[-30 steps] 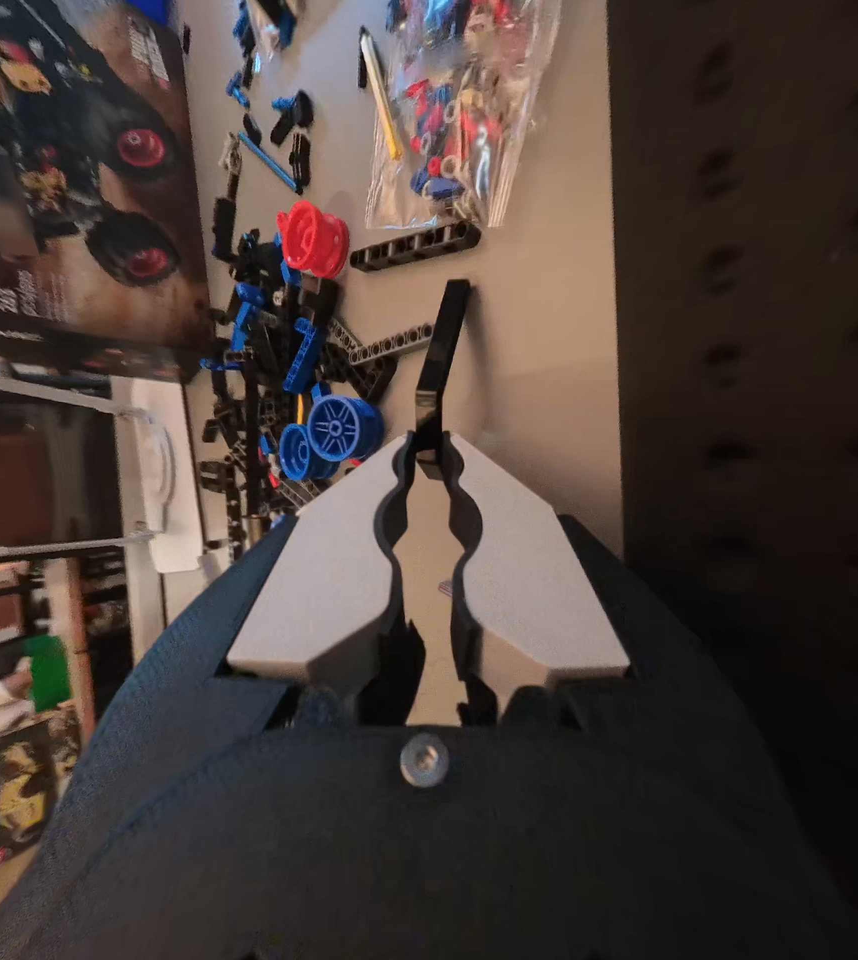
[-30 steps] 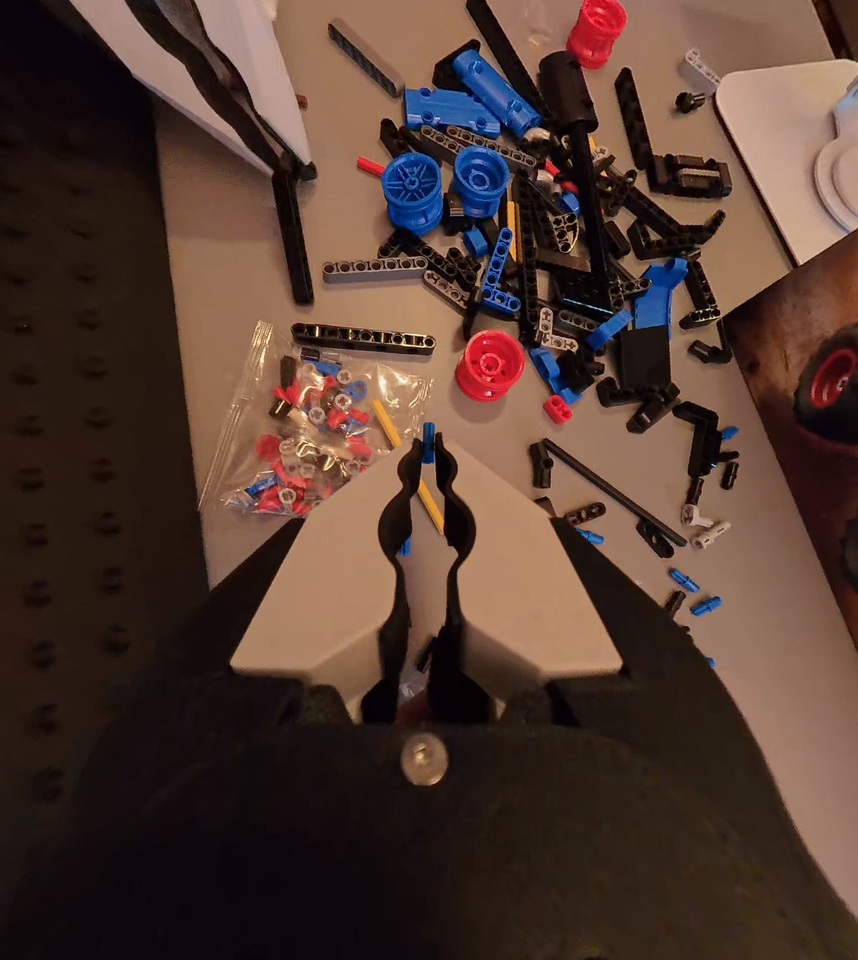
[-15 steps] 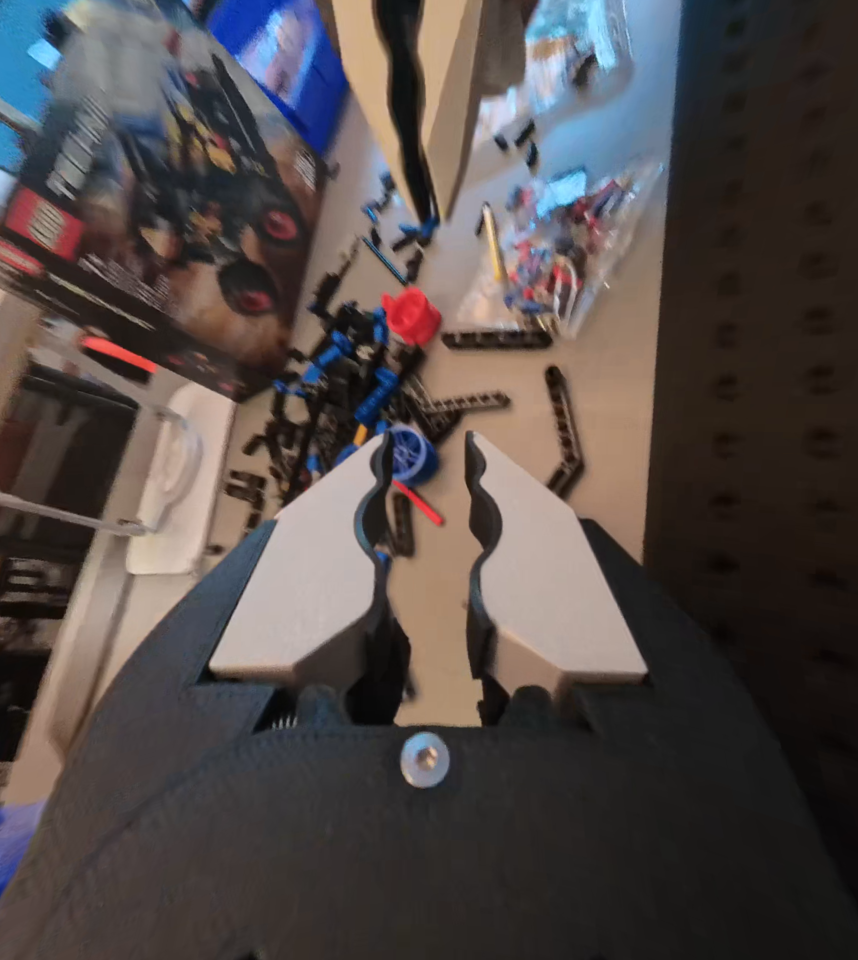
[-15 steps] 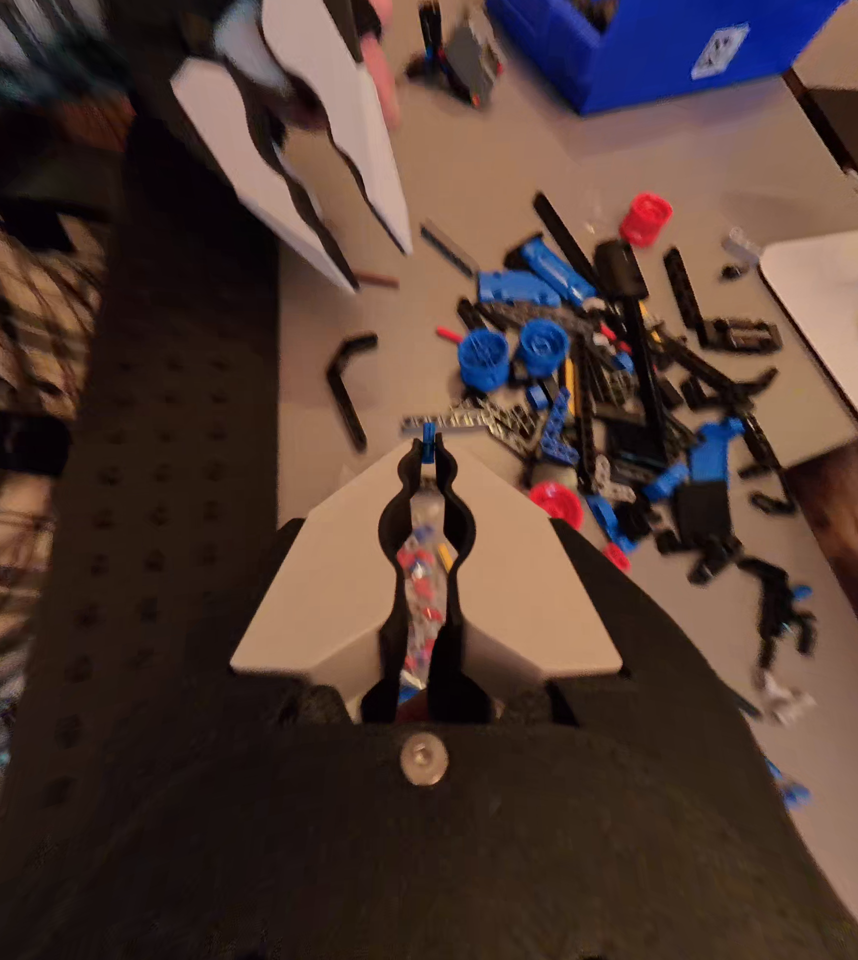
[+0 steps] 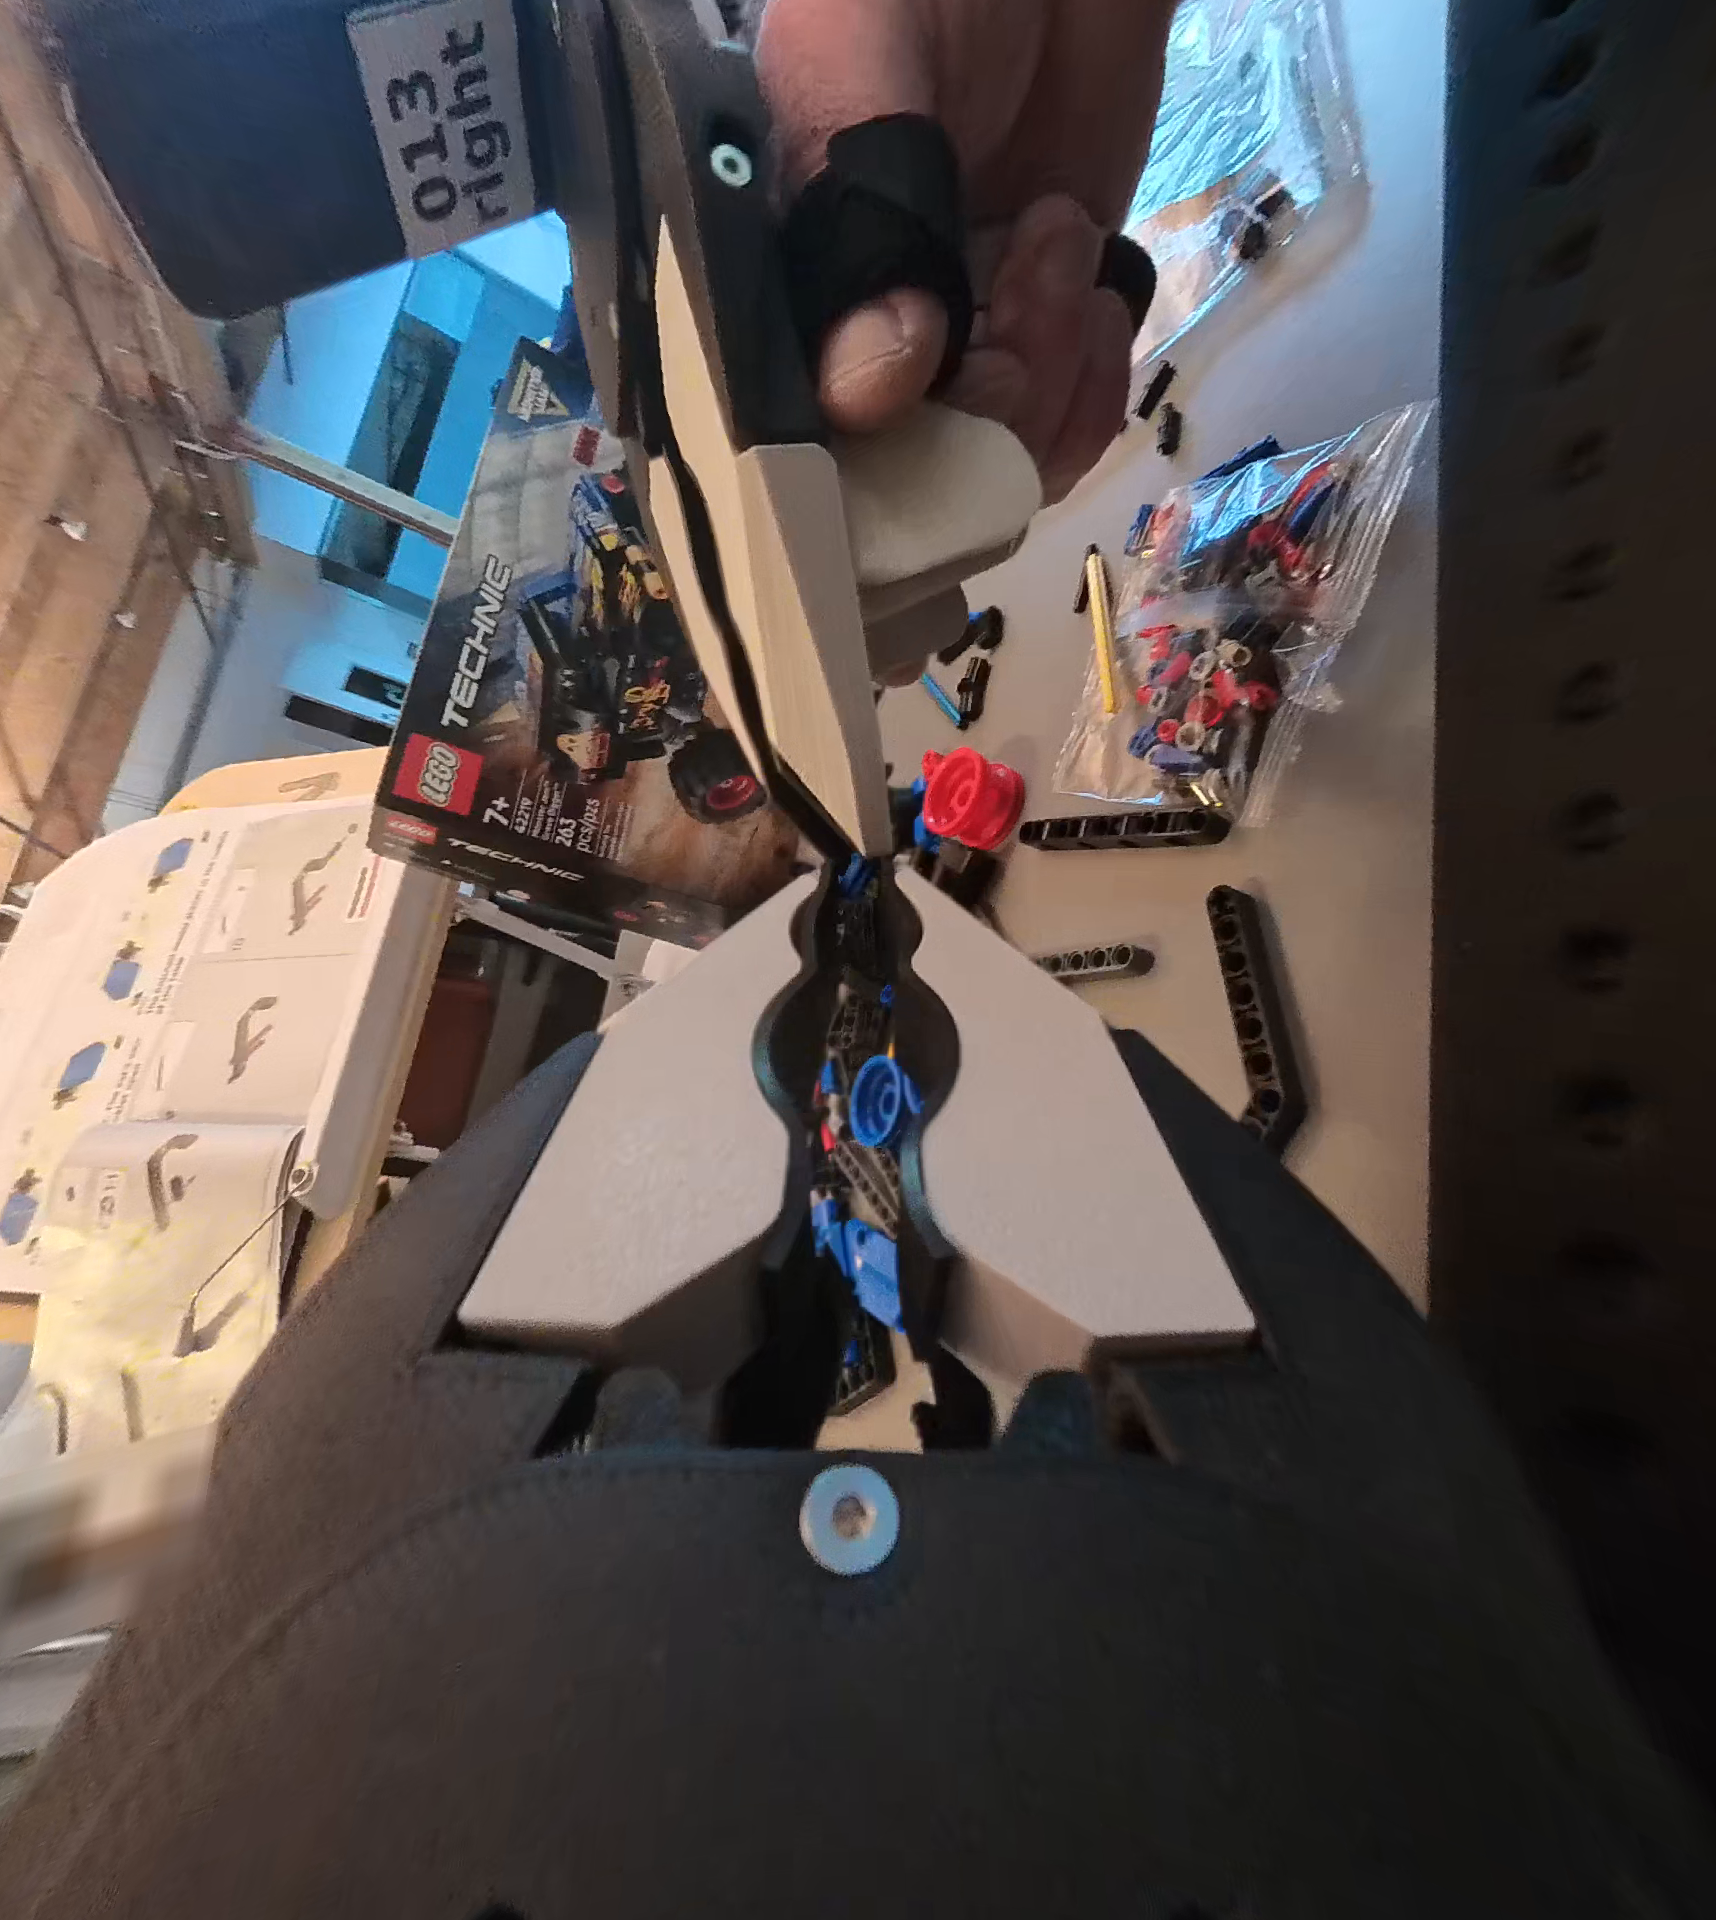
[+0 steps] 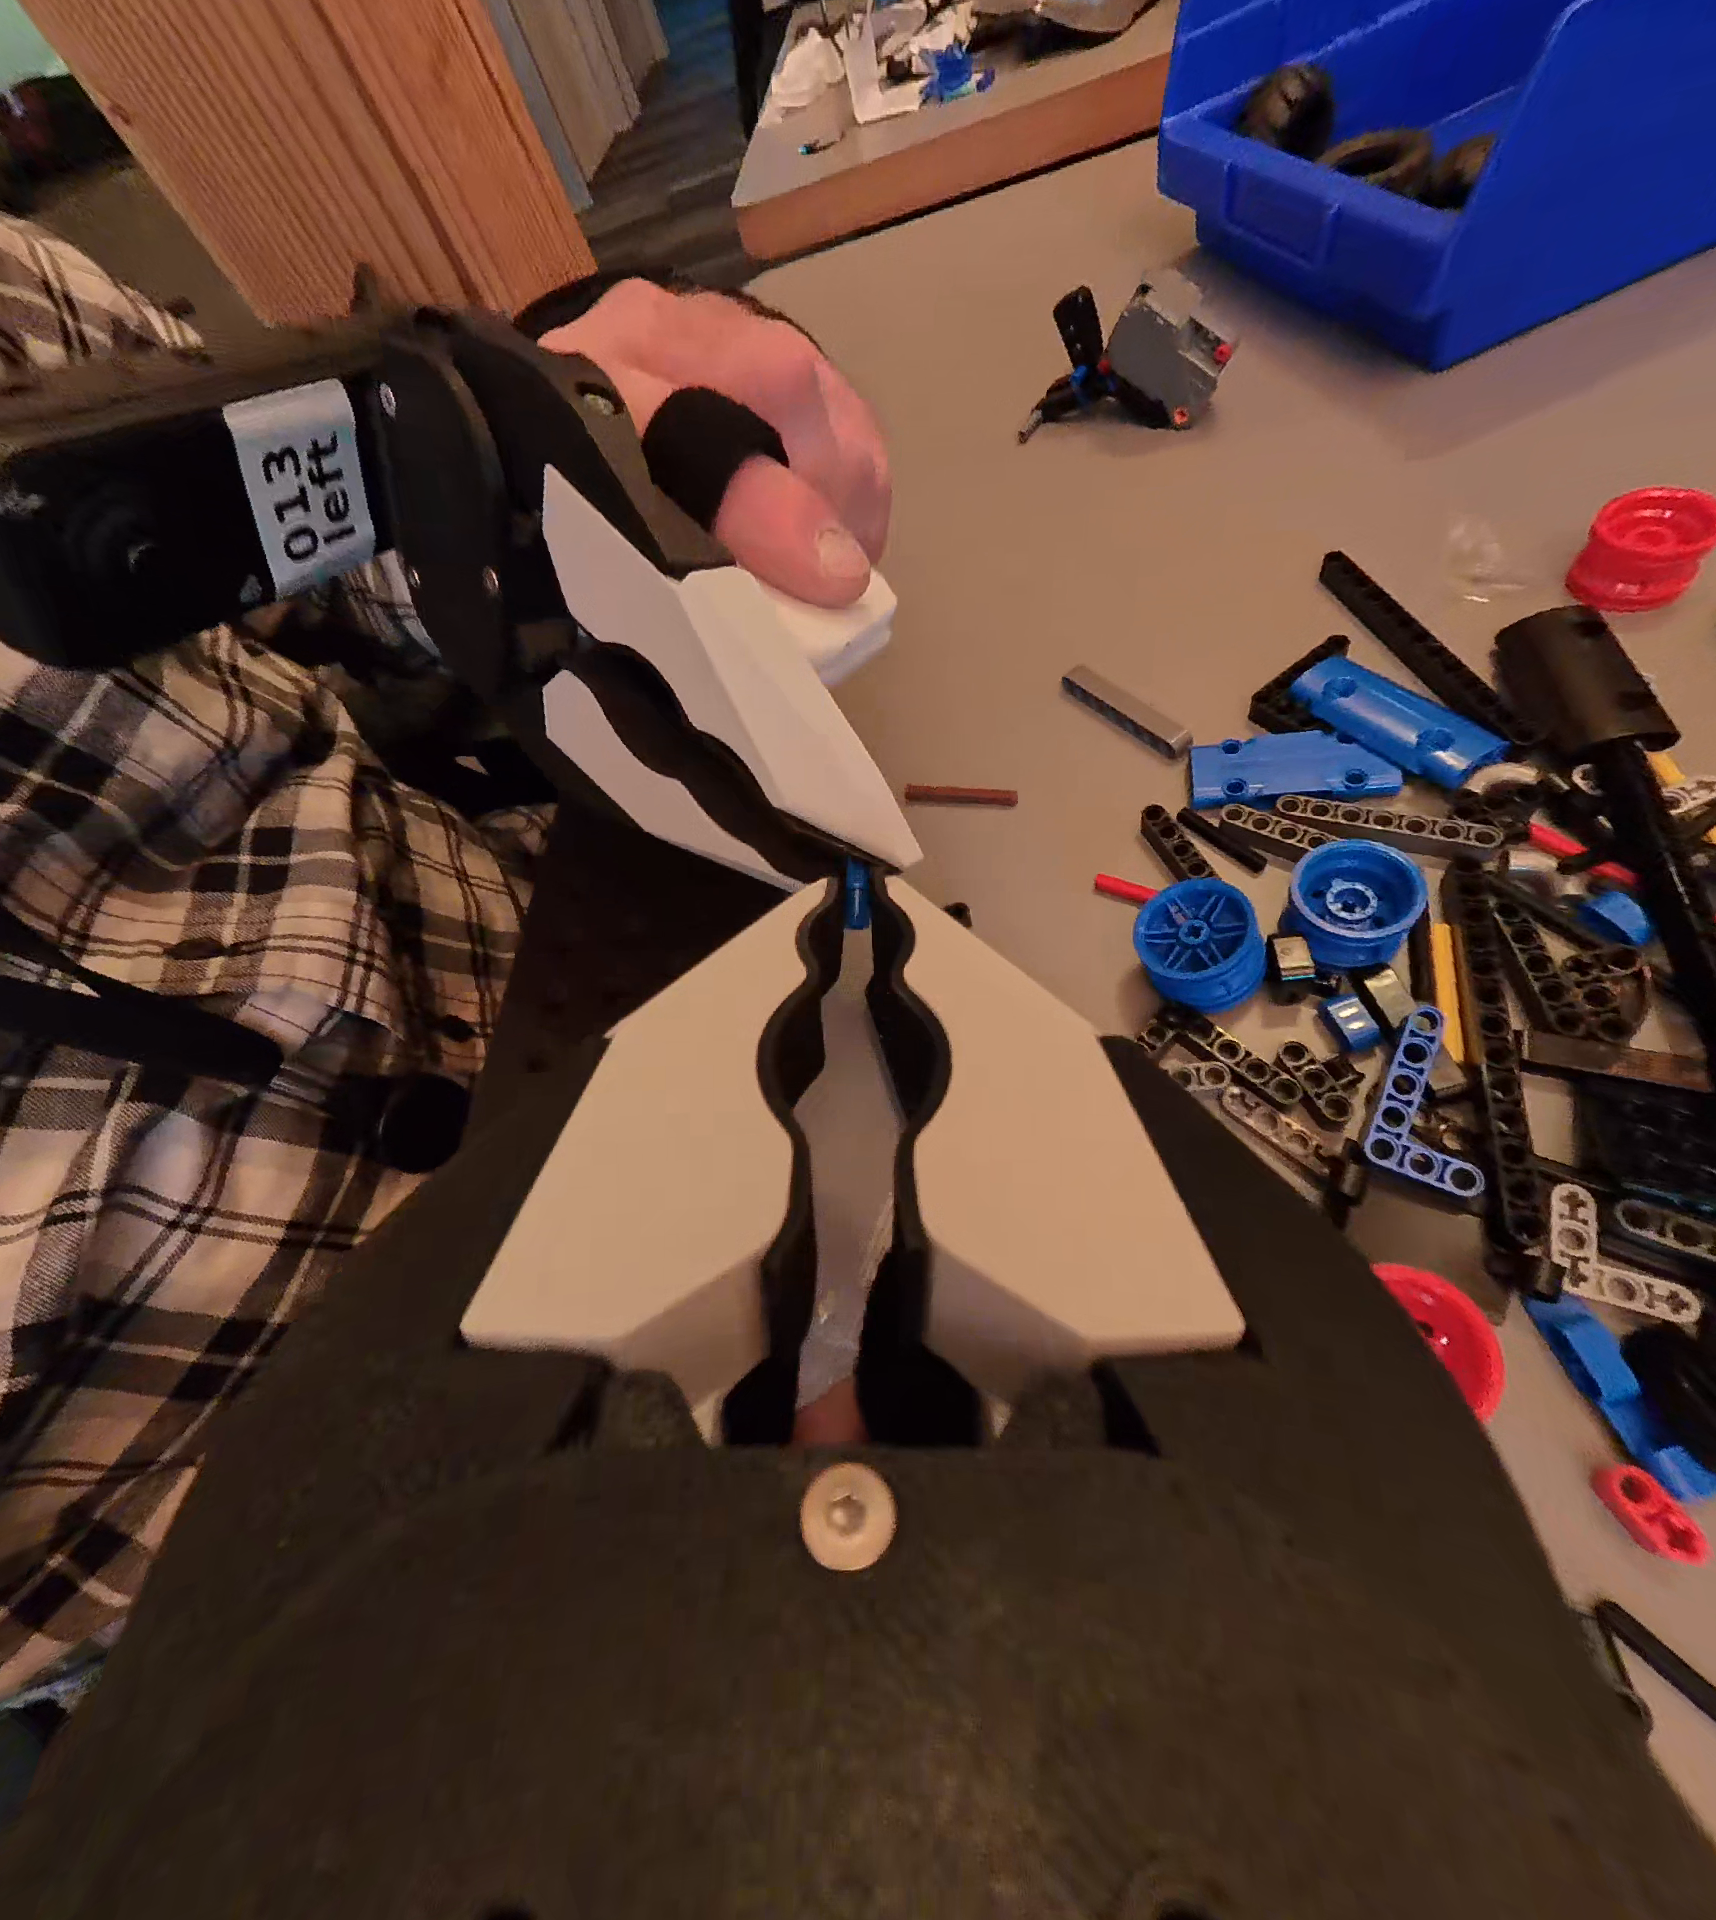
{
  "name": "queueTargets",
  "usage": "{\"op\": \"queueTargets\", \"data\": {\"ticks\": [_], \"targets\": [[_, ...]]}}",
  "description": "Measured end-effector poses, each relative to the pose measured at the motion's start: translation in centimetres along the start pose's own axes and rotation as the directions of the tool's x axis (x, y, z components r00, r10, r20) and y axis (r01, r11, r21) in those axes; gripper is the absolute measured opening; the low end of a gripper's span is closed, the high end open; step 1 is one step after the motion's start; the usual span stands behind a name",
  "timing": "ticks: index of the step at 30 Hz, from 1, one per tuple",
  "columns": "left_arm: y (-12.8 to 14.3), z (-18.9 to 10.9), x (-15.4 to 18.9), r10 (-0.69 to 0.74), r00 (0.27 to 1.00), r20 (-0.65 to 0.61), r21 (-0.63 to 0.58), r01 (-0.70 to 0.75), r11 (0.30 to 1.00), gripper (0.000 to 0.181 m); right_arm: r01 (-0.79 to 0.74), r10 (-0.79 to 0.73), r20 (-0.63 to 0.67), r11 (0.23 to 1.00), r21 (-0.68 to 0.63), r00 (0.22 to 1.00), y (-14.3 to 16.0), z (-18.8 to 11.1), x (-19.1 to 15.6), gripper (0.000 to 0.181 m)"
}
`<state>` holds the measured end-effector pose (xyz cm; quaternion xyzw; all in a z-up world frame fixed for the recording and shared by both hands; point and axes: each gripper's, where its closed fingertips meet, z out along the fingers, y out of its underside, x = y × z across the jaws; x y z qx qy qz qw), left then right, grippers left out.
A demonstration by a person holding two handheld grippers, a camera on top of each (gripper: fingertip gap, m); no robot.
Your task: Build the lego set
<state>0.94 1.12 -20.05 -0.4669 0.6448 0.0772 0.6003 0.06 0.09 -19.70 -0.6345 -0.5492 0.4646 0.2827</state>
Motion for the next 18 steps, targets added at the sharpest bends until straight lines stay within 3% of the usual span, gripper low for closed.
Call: {"op": "queueTargets", "data": {"ticks": [7, 13, 18], "targets": [[1.6, -0.4, -3.0, -0.073, 0.987, 0.146, -0.067, 0.084, 0.994, 0.001, -0.06, 0.073, -0.08, 0.986, 0.153, 0.994, -3.1, 0.4, 1.5, 0.003], [2.5, -1.1, -5.0, -0.191, 0.959, 0.207, -0.038, 0.203, 0.978, 0.001, -0.02, 0.059, -0.149, 0.968, 0.252, 0.987, -5.3, 0.5, 2.3, 0.004], [2.8, -1.6, -5.7, -0.282, 0.935, 0.216, 0.0, 0.288, 0.957, 0.001, 0.065, -0.018, -0.199, 0.971, 0.232, 0.98, -5.7, 0.7, 2.4, 0.01]]}}
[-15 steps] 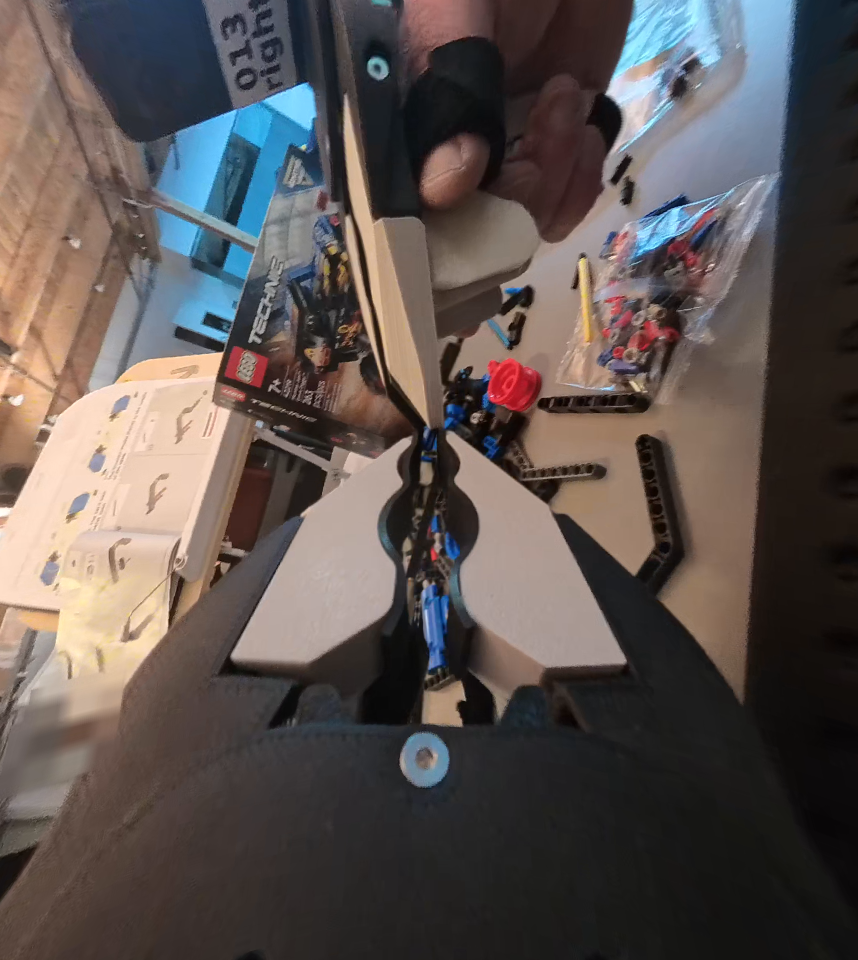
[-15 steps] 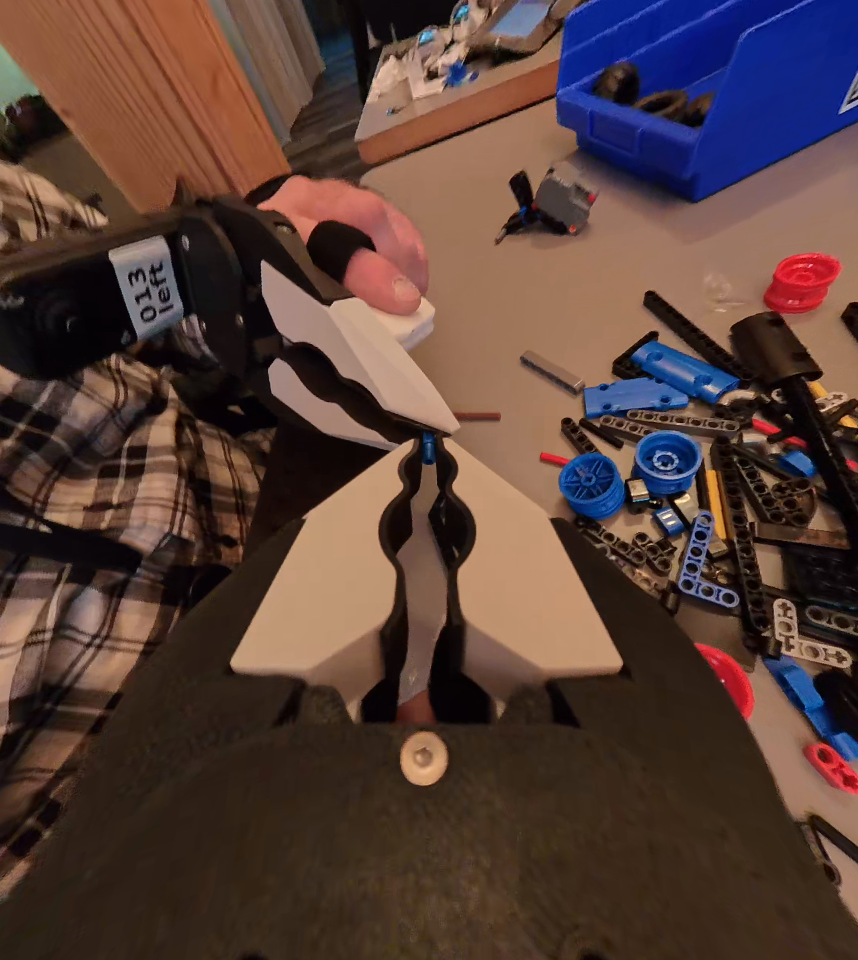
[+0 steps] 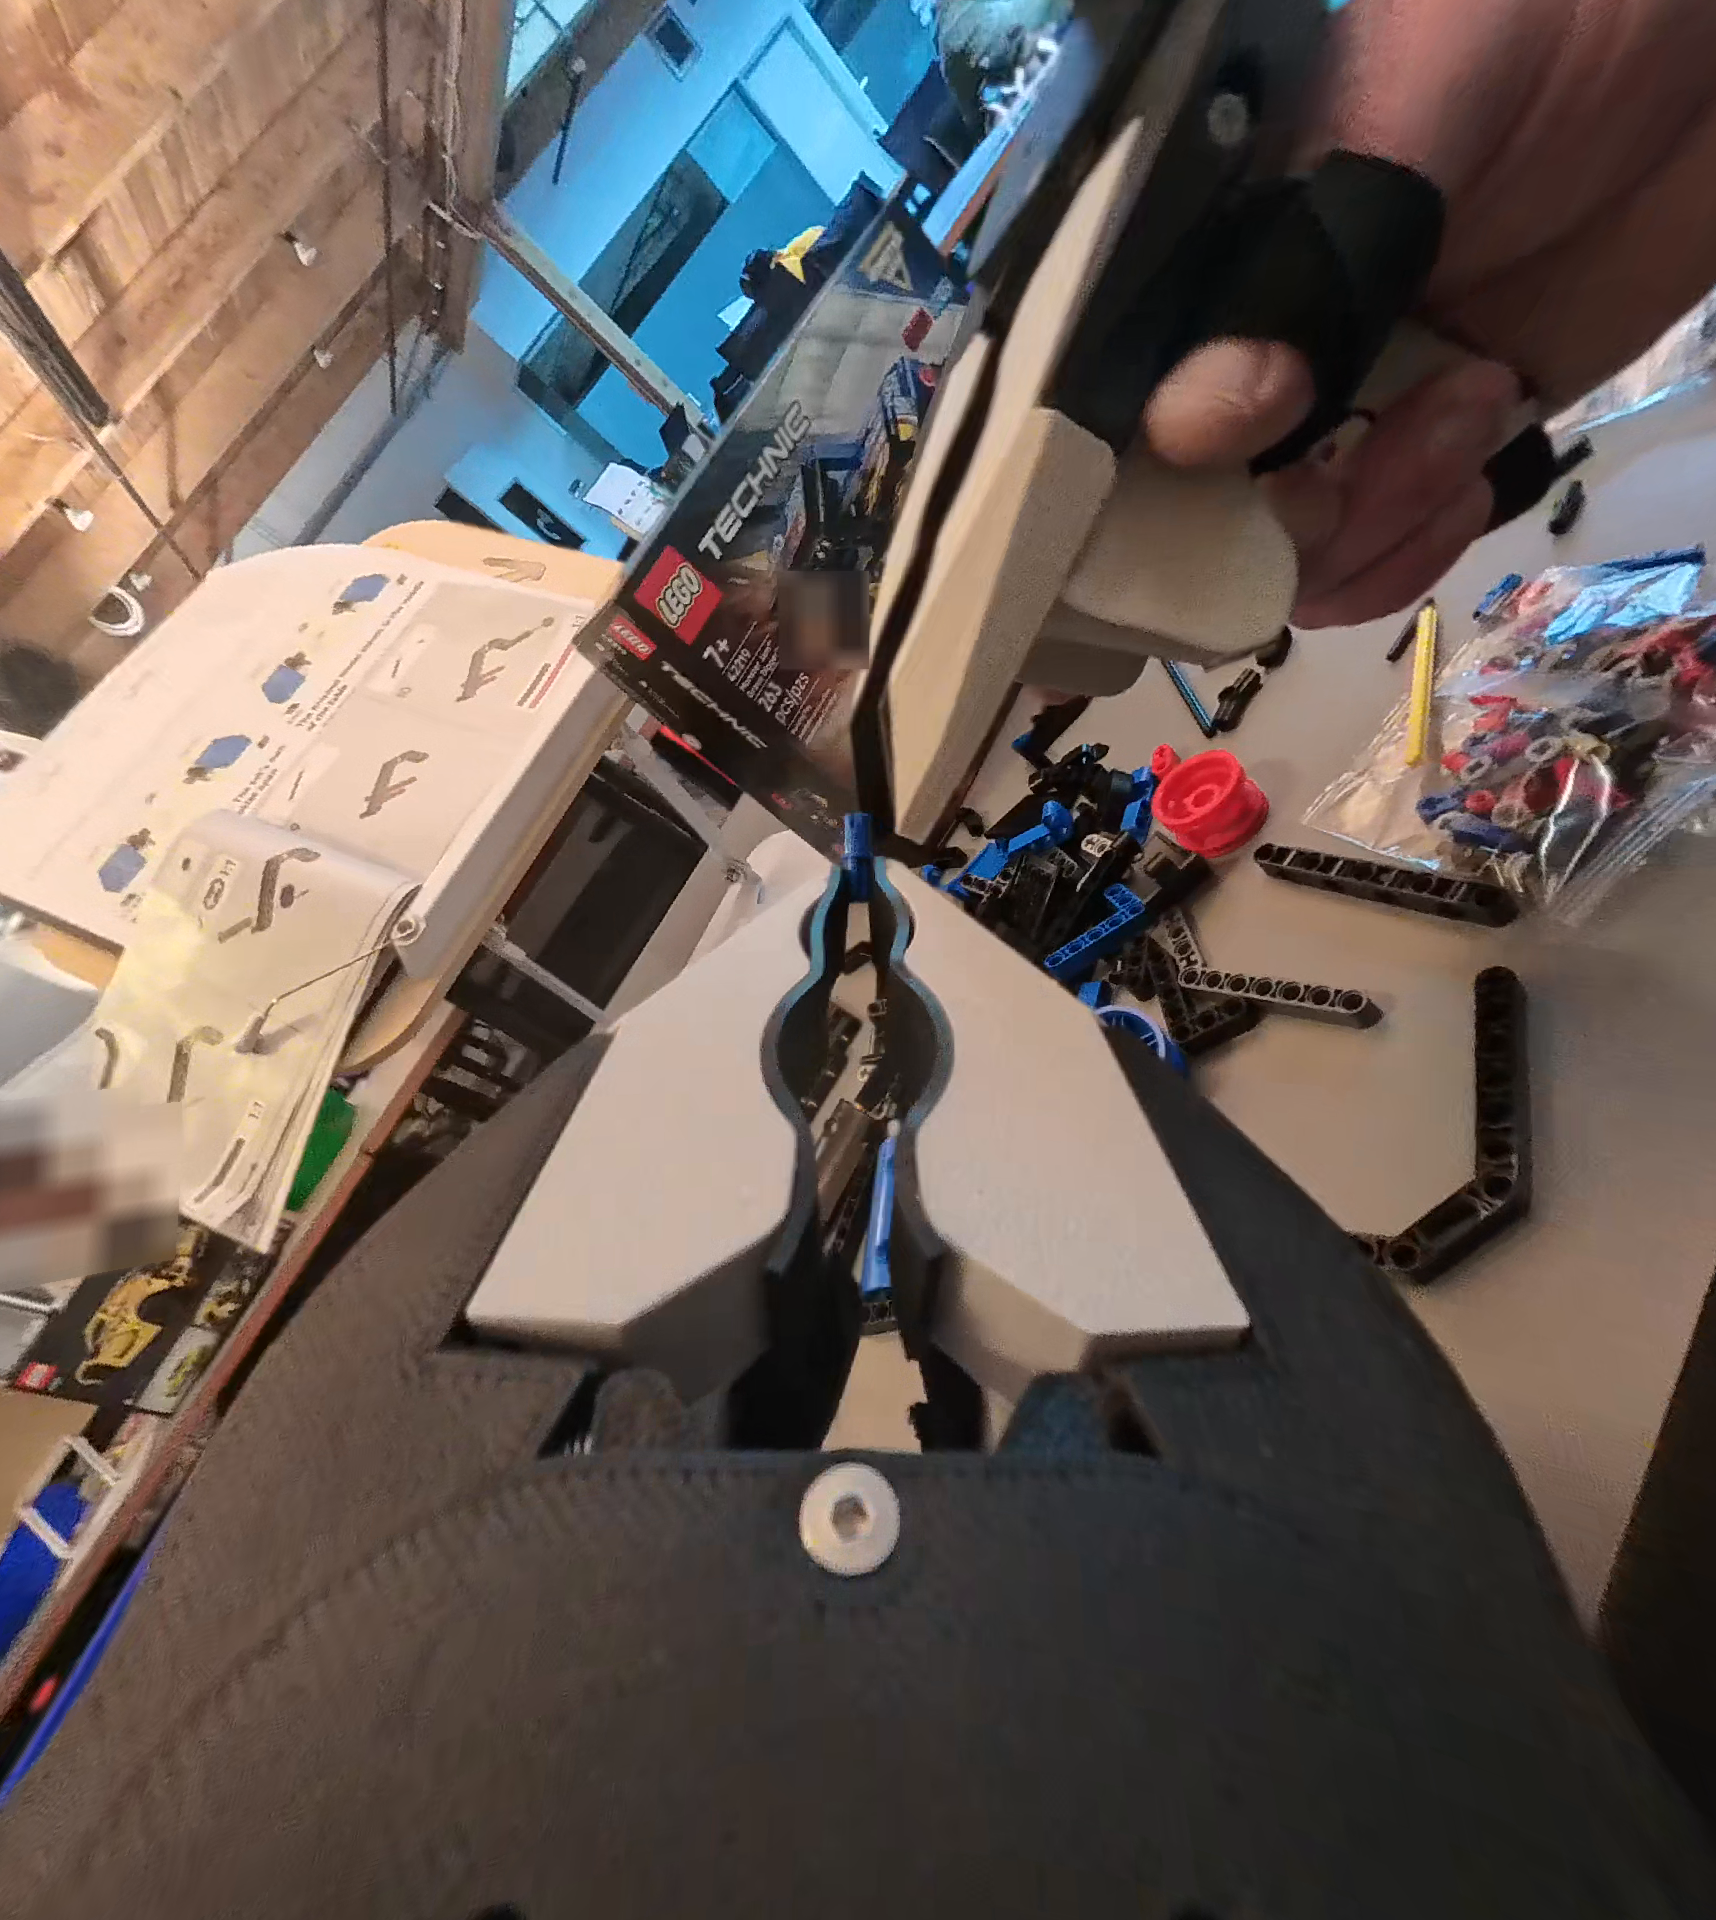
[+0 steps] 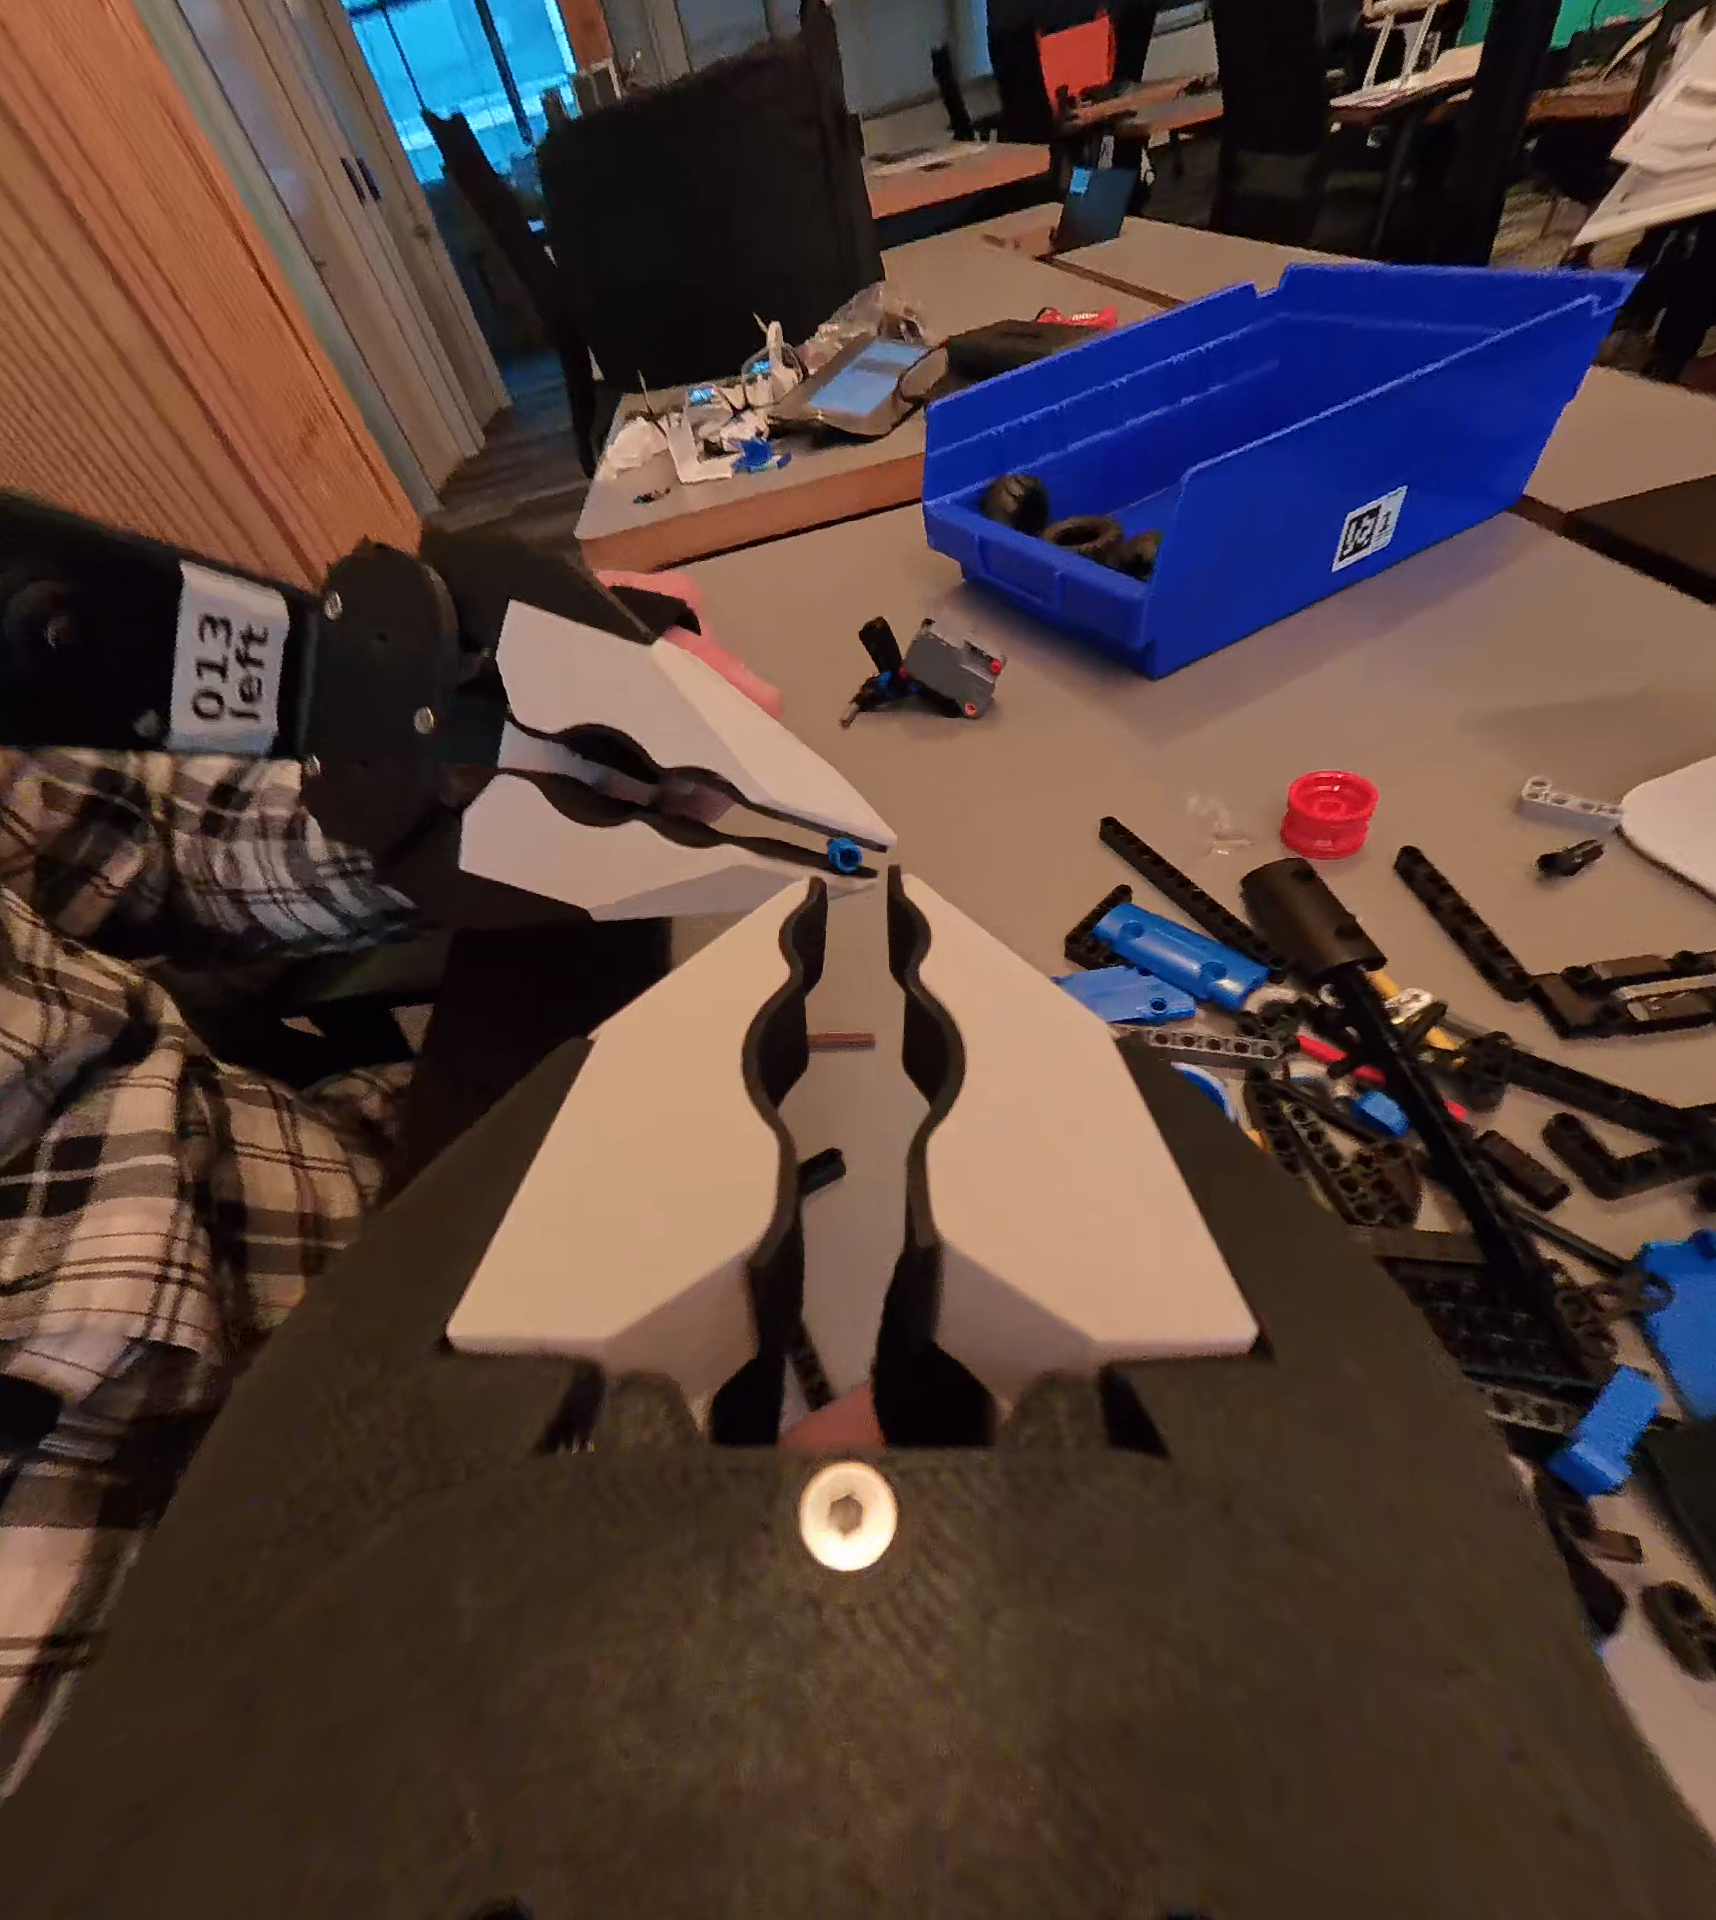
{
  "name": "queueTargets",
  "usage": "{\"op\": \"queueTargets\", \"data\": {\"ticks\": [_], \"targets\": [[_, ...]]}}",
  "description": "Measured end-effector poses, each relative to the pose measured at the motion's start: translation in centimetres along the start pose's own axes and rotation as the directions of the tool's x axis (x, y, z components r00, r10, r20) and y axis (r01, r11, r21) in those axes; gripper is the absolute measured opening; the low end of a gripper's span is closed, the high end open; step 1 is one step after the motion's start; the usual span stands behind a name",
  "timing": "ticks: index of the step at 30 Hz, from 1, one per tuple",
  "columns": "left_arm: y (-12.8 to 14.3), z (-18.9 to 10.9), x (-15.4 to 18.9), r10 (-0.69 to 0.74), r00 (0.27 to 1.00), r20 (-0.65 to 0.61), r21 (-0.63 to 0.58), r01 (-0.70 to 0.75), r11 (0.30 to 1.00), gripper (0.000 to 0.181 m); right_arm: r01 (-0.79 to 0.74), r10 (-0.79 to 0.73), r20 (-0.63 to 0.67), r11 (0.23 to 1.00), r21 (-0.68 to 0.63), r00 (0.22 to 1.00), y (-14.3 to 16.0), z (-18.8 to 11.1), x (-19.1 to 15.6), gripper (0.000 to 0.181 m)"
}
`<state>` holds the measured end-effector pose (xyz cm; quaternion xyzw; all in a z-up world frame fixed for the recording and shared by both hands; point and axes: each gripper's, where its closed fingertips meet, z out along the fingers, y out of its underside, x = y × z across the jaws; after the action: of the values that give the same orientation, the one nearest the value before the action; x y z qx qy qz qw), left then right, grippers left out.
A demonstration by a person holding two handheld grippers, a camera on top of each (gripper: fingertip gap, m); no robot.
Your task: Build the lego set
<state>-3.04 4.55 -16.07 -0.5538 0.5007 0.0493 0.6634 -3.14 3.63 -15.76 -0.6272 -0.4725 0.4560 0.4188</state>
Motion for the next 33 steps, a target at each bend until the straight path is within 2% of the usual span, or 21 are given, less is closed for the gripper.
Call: {"op": "queueTargets", "data": {"ticks": [5, 10, 14, 17, 22, 23, 25, 26, 28, 33], "targets": [[0.0, -0.1, -0.4, -0.046, 0.999, -0.004, 0.014, 0.046, 0.999, 0.001, 0.084, -0.084, -0.006, 0.996, -0.024, 0.996, -0.1, 0.4, -0.6, 0.007], [0.0, -0.2, -0.5, -0.056, 0.998, -0.003, 0.026, 0.056, 0.998, 0.001, 0.084, -0.084, -0.016, 0.996, -0.011, 0.996, -0.4, 0.6, -0.4, 0.004], [-0.1, -0.3, -0.3, -0.044, 0.999, -0.009, 0.029, 0.045, 0.999, 0.001, 0.043, -0.043, -0.003, 0.999, 0.012, 0.999, -0.8, 0.5, -0.2, 0.009], [-0.1, -0.3, -0.2, -0.011, 1.0, -0.005, 0.023, 0.011, 1.0, 0.001, 0.048, -0.048, 0.008, 0.999, -0.002, 0.999, -0.7, 0.8, -0.4, 0.004], [0.1, -0.4, 0.1, -0.033, 0.999, -0.037, 0.017, 0.034, 0.999, 0.002, 0.07, -0.07, 0.019, 0.997, -0.026, 0.997, -0.5, 1.0, -0.6, 0.003], [0.4, -0.5, 0.3, -0.042, 0.998, -0.048, 0.002, 0.042, 0.999, 0.003, 0.086, -0.086, 0.015, 0.995, -0.048, 0.996, -0.2, 1.0, -0.5, 0.003], [1.6, -0.9, 0.2, -0.062, 0.997, -0.044, -0.062, 0.059, 0.996, 0.021, 0.142, -0.145, -0.013, 0.982, -0.123, 0.989, 0.9, 1.1, 0.2, 0.002], [2.1, -1.3, 0.2, -0.089, 0.995, -0.047, -0.09, 0.085, 0.992, 0.024, 0.174, -0.179, -0.011, 0.97, -0.17, 0.984, 1.7, 1.1, 0.5, 0.003], [2.8, -2.2, 1.7, -0.161, 0.979, -0.127, -0.133, 0.144, 0.981, 0.016, 0.227, -0.227, 0.028, 0.94, -0.254, 0.973, 3.4, 1.5, 0.5, 0.002], [6.6, -2.7, 6.7, -0.226, 0.937, -0.266, -0.347, 0.126, 0.93, 0.029, 0.435, -0.392, 0.193, 0.762, -0.479, 0.9, 8.1, 3.0, -0.8, 0.002]]}}
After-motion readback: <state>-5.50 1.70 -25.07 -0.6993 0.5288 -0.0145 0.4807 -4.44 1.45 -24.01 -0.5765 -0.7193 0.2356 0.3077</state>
